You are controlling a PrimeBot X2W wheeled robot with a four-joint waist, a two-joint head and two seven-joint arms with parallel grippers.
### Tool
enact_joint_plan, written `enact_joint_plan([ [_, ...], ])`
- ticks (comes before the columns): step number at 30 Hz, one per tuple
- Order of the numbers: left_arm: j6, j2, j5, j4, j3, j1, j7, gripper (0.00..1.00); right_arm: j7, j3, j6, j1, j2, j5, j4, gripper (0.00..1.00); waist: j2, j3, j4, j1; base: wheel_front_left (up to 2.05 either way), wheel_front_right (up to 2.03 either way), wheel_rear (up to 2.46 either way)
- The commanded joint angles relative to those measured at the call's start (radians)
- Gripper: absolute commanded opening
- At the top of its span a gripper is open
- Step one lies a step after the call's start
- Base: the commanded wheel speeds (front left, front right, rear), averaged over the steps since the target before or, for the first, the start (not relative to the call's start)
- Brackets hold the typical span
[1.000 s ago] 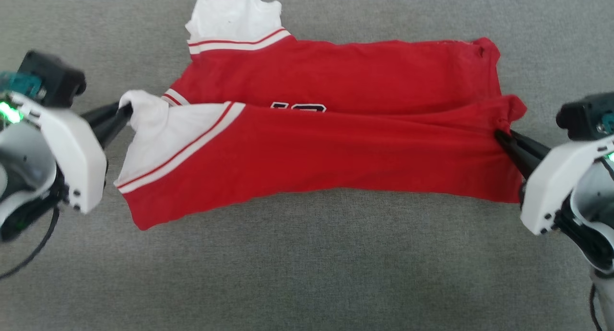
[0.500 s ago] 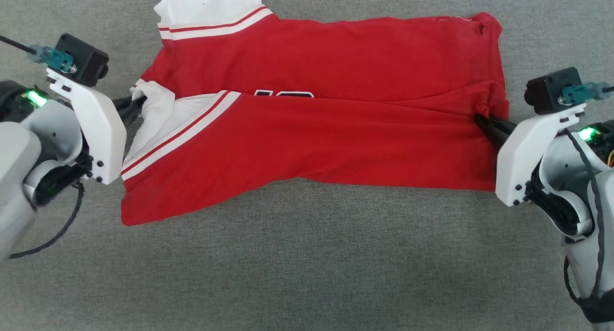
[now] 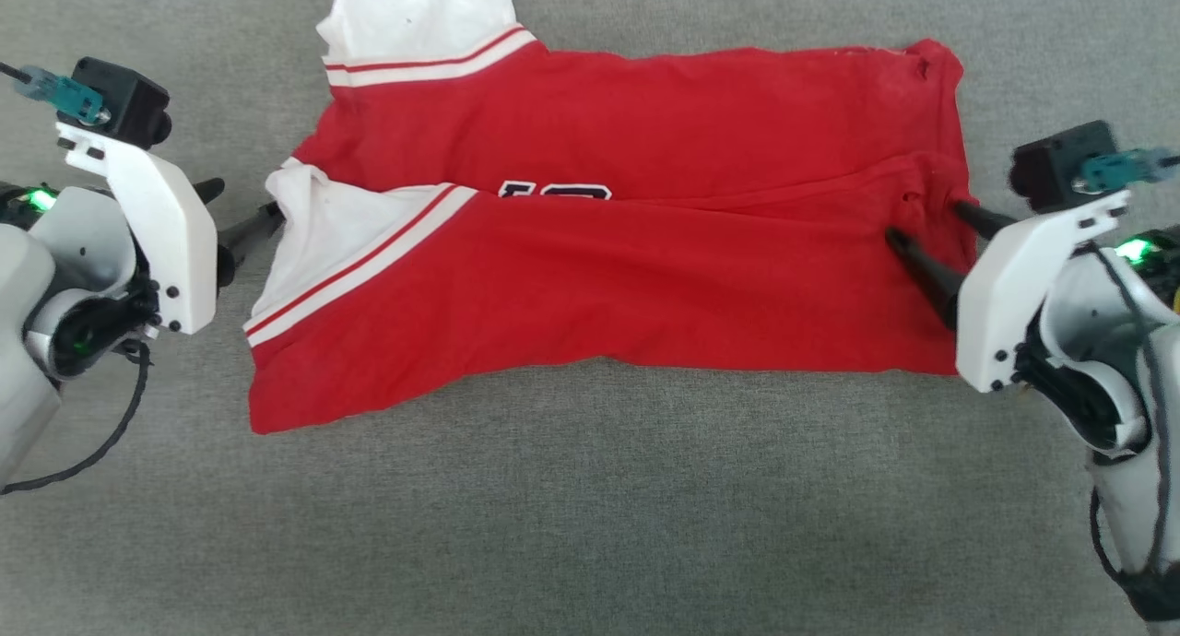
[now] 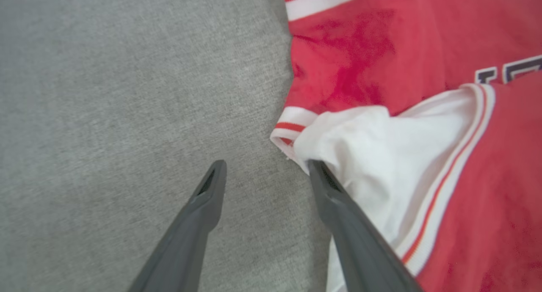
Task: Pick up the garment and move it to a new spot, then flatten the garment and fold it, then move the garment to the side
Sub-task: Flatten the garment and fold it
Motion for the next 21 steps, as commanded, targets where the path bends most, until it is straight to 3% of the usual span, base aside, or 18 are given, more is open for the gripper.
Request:
enact_joint_plan([
  [1, 0.008, 0.005, -0.013, -0.005, 0.007, -0.01, 0.006, 1.0, -0.009, -0.008, -0.001, 0.014, -0.002, -0.001, -0.015, 1.0, 0.0, -0.013, 0.006, 0.0, 0.0, 0.0, 0.0],
  [5, 0.037, 0.032, -0.035, -0.051, 0.013, 0.013, 0.03, 1.0, -0.042, -0.055, -0.001, 0.054, 0.003, -0.017, -0.076, 1.0, 0.0, -0.043, 0.015, 0.0, 0.0, 0.0, 0.0],
  [11, 0.118, 0.095, -0.079, -0.203, 0.022, 0.074, 0.065, 1.0, -0.124, -0.14, -0.001, 0.125, 0.04, -0.057, -0.175, 1.0, 0.0, -0.083, 0.028, 0.0, 0.0, 0.0, 0.0],
  [21, 0.306, 0.193, -0.182, -0.488, 0.004, 0.232, 0.126, 1.0, -0.336, -0.288, 0.0, 0.218, 0.163, -0.174, -0.296, 1.0, 0.0, -0.13, 0.024, 0.0, 0.0, 0.0, 0.0],
])
